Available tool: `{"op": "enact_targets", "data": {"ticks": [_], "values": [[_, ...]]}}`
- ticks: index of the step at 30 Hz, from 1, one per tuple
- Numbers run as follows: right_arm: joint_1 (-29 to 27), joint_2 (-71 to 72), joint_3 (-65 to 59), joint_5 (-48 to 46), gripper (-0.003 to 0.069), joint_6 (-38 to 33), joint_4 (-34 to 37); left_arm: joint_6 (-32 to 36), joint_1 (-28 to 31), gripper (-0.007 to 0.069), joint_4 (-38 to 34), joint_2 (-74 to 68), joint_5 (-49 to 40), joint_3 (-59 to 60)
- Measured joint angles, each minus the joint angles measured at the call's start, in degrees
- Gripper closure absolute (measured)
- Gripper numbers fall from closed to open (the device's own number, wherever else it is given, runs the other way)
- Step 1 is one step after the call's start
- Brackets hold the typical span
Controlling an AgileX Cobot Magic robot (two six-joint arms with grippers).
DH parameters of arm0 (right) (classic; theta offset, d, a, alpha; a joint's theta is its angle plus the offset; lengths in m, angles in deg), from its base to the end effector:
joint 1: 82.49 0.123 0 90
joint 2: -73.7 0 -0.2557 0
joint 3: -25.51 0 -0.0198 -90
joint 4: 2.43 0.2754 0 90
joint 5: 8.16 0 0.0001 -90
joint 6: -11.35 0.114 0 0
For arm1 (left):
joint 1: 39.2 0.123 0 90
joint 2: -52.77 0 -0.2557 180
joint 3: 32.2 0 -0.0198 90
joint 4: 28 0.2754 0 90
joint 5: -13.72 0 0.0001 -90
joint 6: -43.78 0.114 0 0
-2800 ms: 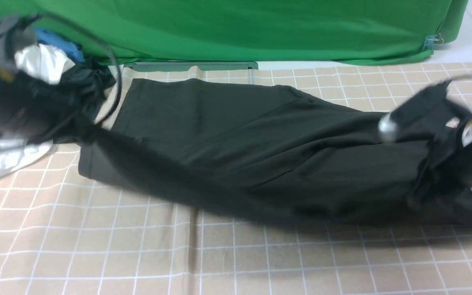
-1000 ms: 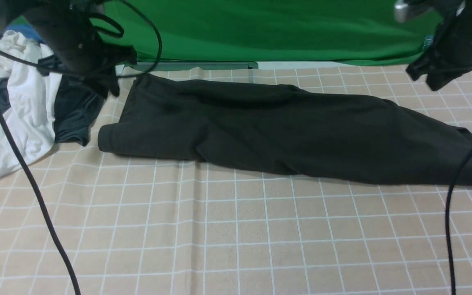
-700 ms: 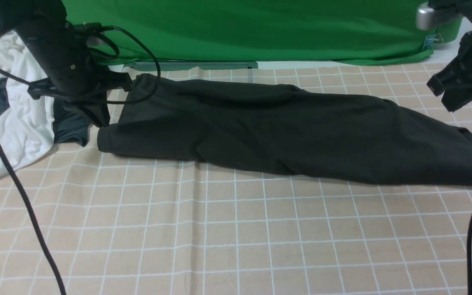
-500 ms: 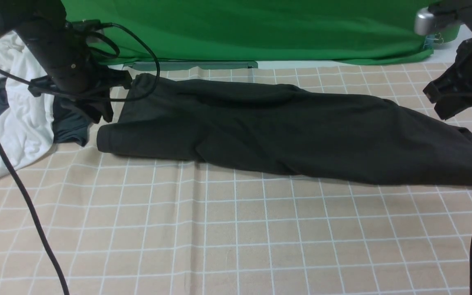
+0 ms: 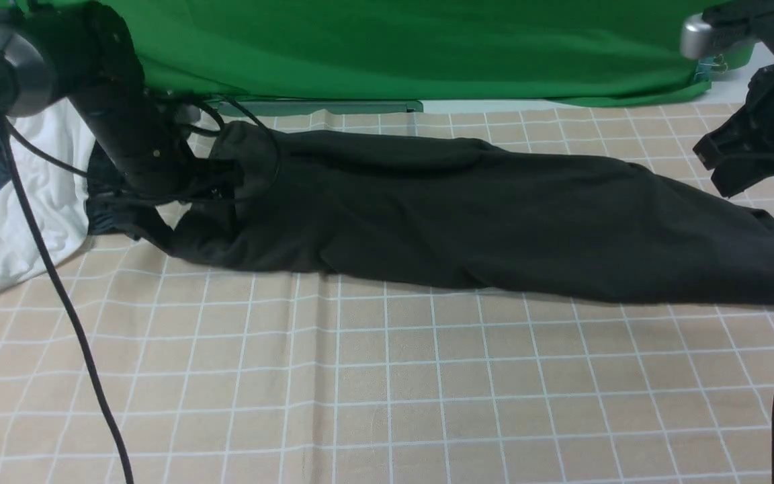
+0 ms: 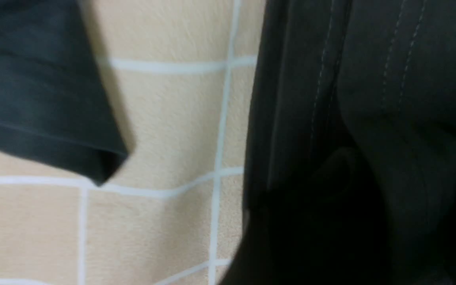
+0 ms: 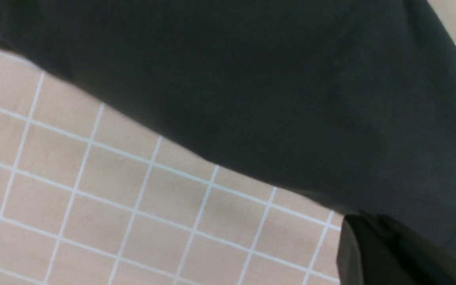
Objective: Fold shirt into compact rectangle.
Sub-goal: 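Pull the folded dark garment lengthwise by its ends to straighten it flat on the table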
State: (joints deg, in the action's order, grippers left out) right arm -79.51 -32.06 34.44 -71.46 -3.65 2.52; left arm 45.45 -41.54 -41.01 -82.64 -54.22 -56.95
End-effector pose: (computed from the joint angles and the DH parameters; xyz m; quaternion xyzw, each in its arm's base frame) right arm 0.3830 0.0287 0.2491 -0.1415 0.9739 0.0231 0.1758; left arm 0.4491 -0.0422 0.1124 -0.0065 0.9943 -0.1056 0.0115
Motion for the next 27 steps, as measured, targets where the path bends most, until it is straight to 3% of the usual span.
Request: {"op": "enact_targets", "data": {"ticks": [6, 11, 17, 20, 23, 27], "values": [[-6.72, 0.0, 0.0, -4.88, 0.0621, 0.96, 0.07, 2.24, 0.06, 0.0505, -1.06, -1.34, -0.8, -0.18], [-13.4, -0.06, -0.37, -6.01, 0.0566, 4.14, 0.0, 3.16, 0.06, 0.0511, 0.09, -0.17, -0.78, -0.05], [-18.72, -2.69, -4.81, -1.41, 0.0264, 5.32, -0.23, 2.79, 0.06, 0.0511, 2.54, 4.59, -1.12, -0.01], [-19.12, -6.13, -5.63, 1.33, 0.0159, 5.7, 0.27, 2.79, 0.01, 0.0511, 2.83, 6.02, -1.07, -0.01], [-19.12, -9.94, -5.65, 4.15, 0.0089, 5.29, 4.02, 2.75, 0.01, 0.0511, 2.85, 6.03, -1.07, -0.01], [-18.79, -14.35, -5.65, 6.73, 0.0077, 3.58, 9.54, 2.73, 0.01, 0.0511, 2.46, 5.96, -1.01, -0.01]]}}
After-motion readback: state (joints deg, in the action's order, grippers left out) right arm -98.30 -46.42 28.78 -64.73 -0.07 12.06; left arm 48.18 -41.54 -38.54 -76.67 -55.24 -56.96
